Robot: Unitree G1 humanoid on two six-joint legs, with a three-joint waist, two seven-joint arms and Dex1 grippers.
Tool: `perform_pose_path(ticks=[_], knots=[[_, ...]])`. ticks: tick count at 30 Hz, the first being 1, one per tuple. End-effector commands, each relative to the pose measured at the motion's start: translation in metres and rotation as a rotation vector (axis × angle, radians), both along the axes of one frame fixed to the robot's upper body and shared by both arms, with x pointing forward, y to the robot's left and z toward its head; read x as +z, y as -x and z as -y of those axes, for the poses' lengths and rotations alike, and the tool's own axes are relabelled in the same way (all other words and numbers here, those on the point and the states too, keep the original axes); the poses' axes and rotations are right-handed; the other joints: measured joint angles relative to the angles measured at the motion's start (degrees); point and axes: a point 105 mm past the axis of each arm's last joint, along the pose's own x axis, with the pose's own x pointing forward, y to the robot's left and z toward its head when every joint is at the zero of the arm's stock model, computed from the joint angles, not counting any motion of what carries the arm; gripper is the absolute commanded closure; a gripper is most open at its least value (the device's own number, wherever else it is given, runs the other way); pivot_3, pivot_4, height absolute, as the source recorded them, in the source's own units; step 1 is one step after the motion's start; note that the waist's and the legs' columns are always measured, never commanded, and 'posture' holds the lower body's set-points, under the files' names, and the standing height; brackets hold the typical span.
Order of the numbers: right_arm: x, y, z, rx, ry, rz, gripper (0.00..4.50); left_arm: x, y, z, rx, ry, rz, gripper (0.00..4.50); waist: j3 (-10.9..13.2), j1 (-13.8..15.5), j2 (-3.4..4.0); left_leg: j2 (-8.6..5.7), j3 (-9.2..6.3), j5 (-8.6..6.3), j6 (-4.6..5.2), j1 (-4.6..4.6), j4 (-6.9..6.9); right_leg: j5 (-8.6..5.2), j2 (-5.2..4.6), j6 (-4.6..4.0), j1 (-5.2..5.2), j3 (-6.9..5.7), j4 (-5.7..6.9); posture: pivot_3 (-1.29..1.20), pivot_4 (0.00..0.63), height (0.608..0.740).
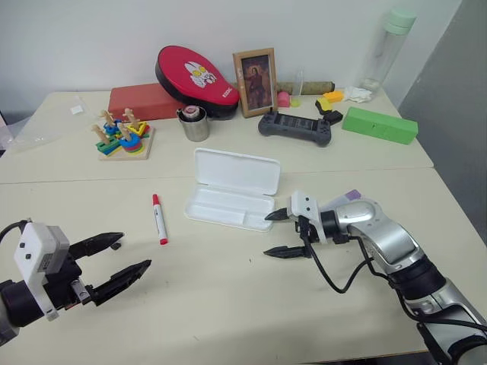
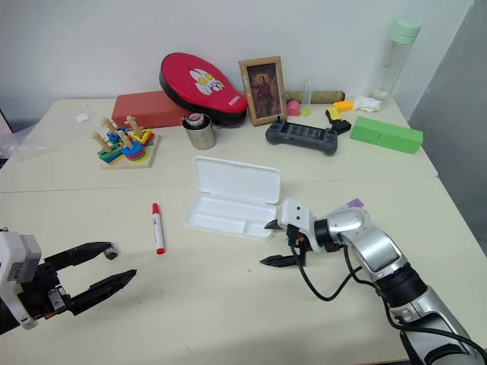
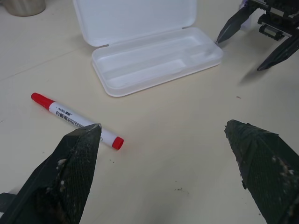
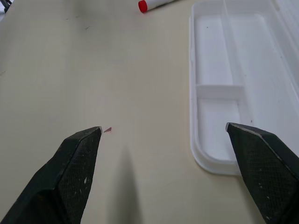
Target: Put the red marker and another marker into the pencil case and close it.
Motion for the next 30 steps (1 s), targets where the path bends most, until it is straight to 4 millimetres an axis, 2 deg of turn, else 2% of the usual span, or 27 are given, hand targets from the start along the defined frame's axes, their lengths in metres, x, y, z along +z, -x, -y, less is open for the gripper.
perform_pose_path(ticks=[1,15,19,30], knots=[[0.01,-0.001,-0.006,0.026,-0.014,0.058,0.01,0.001,-0.001,-0.001,0.012,-0.001,0.013,0.0,0.0,0.0,0.0,0.0,0.0,0.0,0.0,0.0,0.0,0.0,0.0,0.0,0.0,-0.01,0.0,0.0,0.15,0.74],[-0.011,-0.012,-0.012,0.011,0.076,0.086,0.01,0.002,-0.003,-0.002,0.026,0.006,0.024,0.0,0.0,-0.07,0.0,0.0,0.0,0.0,0.0,0.02,0.0,0.0,0.0,0.0,-0.02,0.0,0.1,0.0,0.15,0.74],[-0.012,-0.015,-0.012,-0.003,0.095,0.088,0.72,0.002,-0.003,-0.002,0.03,0.008,0.026,0.0,0.0,-0.05,0.0,0.0,0.0,0.0,0.0,0.02,0.01,0.0,0.0,0.0,-0.02,0.0,0.11,0.0,0.15,0.74],[-0.008,-0.013,-0.014,0.017,0.161,0.113,3.55,0.002,-0.005,-0.001,0.039,0.017,0.033,0.0,0.0,-0.05,0.0,0.0,0.0,0.0,-0.01,0.02,0.0,0.0,0.0,0.0,-0.02,-0.01,0.12,0.0,0.15,0.74]])
